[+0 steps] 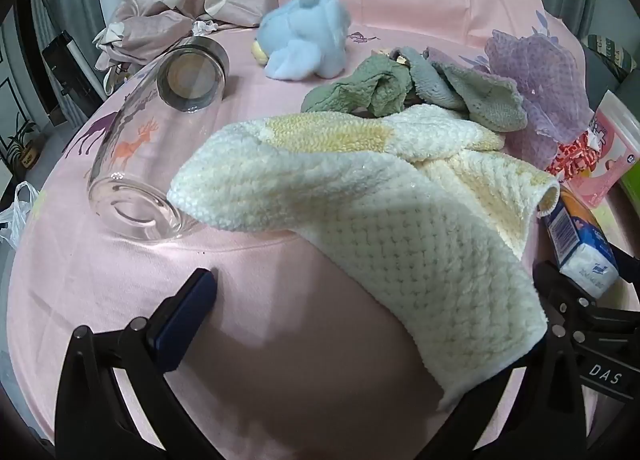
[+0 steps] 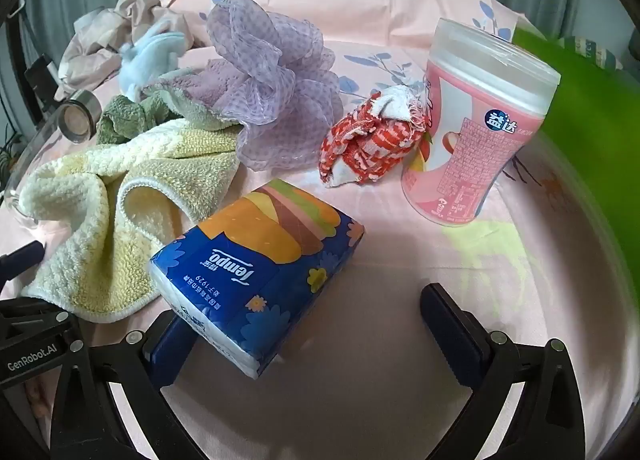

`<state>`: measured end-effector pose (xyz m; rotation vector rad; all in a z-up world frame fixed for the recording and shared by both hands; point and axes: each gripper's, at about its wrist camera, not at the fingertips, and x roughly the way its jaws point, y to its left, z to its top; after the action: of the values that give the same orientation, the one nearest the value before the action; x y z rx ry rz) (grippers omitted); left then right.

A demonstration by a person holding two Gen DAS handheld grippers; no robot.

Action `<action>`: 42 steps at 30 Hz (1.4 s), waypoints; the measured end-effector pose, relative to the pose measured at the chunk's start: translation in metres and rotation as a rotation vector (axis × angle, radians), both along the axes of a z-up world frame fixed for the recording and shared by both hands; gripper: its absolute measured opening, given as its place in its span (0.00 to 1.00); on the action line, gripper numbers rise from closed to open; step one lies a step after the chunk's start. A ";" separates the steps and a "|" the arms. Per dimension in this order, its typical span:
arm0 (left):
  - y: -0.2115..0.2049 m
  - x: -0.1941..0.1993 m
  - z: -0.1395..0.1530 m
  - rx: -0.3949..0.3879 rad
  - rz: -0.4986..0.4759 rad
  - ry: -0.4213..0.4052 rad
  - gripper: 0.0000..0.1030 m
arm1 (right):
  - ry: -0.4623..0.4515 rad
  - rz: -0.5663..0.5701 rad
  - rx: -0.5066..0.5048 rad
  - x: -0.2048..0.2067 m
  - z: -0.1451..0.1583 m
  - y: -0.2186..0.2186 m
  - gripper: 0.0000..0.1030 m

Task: Organize soft objects
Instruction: 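Reach the right tool toward the cream-and-yellow towel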

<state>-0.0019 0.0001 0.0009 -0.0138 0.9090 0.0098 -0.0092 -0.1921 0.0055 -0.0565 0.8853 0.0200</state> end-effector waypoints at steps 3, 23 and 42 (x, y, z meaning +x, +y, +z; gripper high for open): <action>0.004 -0.002 -0.002 -0.012 -0.002 0.004 0.99 | 0.012 0.000 0.001 0.001 0.000 0.001 1.00; 0.038 -0.028 0.055 -0.252 0.024 -0.095 0.98 | 0.005 -0.012 -0.010 0.001 -0.001 0.001 1.00; 0.078 -0.026 0.050 -0.342 0.096 -0.013 0.36 | 0.174 0.172 0.147 0.032 0.056 0.093 1.00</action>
<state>-0.0283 0.0777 0.0506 -0.3752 0.8878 -0.0560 0.0223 -0.0993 0.0612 0.0067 1.0480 0.2530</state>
